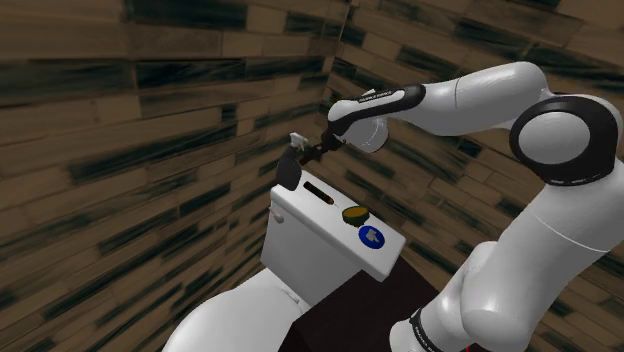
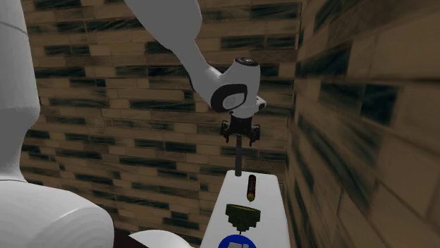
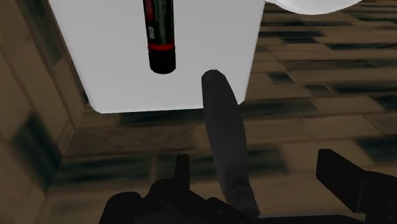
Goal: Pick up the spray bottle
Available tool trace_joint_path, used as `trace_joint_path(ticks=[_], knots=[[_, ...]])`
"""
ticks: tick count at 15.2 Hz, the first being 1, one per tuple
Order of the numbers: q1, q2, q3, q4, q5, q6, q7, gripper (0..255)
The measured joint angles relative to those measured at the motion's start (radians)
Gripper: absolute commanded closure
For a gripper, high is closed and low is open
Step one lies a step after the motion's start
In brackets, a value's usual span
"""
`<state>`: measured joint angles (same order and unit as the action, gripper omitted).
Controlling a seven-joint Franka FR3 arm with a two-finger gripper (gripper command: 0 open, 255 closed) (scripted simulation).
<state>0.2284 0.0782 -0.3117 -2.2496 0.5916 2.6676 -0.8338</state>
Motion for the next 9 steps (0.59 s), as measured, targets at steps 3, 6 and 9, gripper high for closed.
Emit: trace_joint_path(ticks=[3, 6, 9], knots=[[-0.025, 0.122, 0.035, 0.116, 0.152, 0.012, -0.163, 0], [-0.038, 0.165, 0.059, 0.145, 0.215, 0.03, -0.227, 0], [-0.05, 0.196, 0.078, 0.15, 0.264, 0.05, -0.275, 0]])
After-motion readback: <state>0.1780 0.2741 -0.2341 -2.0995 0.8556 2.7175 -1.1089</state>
